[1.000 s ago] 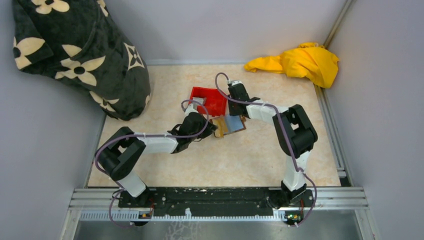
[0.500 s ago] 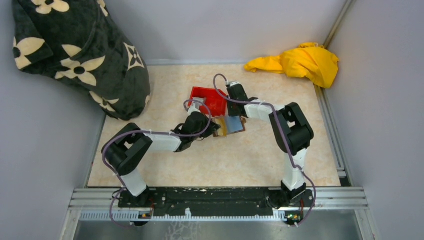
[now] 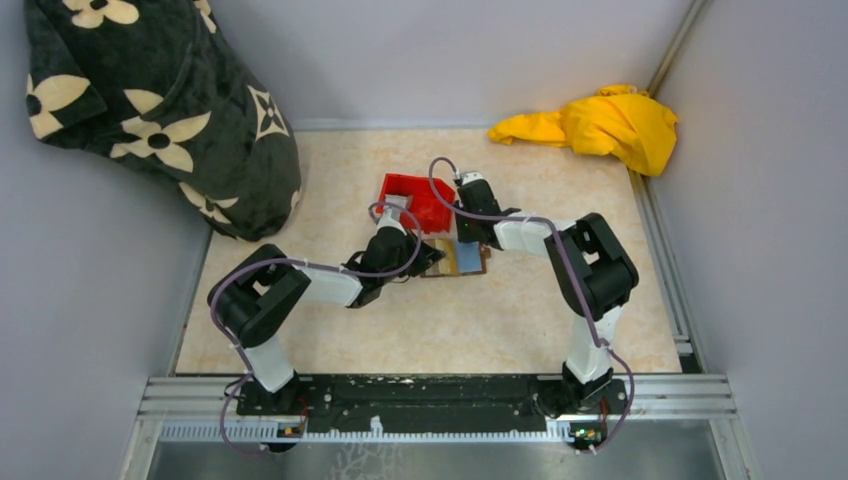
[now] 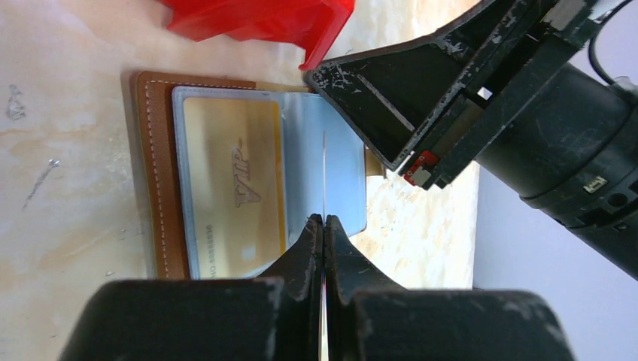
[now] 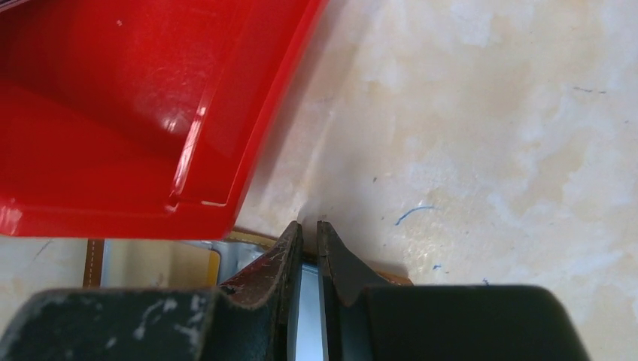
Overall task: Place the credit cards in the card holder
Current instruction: Insert the credit card into the card holder.
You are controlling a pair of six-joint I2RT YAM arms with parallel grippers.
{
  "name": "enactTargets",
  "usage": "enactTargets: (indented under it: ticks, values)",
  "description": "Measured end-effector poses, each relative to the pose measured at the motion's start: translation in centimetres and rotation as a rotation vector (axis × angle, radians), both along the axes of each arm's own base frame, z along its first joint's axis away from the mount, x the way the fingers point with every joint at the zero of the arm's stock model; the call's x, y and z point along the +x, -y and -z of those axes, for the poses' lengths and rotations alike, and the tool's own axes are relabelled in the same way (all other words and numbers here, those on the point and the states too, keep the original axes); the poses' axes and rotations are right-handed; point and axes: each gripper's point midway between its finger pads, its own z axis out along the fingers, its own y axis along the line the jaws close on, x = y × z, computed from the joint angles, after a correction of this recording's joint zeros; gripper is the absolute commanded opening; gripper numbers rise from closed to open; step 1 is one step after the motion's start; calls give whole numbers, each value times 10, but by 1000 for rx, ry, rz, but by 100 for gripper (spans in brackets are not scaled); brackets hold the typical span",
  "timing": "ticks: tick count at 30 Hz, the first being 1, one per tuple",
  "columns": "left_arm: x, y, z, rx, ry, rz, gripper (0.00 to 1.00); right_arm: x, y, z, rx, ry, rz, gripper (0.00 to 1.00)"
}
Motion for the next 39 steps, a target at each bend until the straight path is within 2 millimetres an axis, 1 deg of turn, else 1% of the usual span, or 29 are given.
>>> enactTargets:
  ticks: [4,8,11,17,22,26,28,34,39]
  values:
    - [-4,-8,8,15,0,16,0,-7,-4,0,3,-5,-9,13]
    - [-5,-20,18,36,-6,29,0,-8,-3,0,5,-3,-9,13]
    - [-2,-25,16,23,5,47,0,-9,-4,0,6,-4,-12,13]
    - [2,-24,7,-16,37,92,0,-15,-11,1,6,-7,-34,13]
    - [-2,-22,7,-32,39,150,0,-23,-21,1,11,-8,-64,13]
    - [-7,-21,6,-38,35,187,0,-25,-24,1,15,-5,-73,13]
    - [-10,-22,9,-37,29,197,0,-25,-25,1,15,-5,-75,13]
    - [-23,-29,24,-19,-14,209,0,-27,-26,1,14,-7,-77,14]
    - [-24,-28,24,-42,-24,203,0,-36,-23,0,6,-25,-77,14]
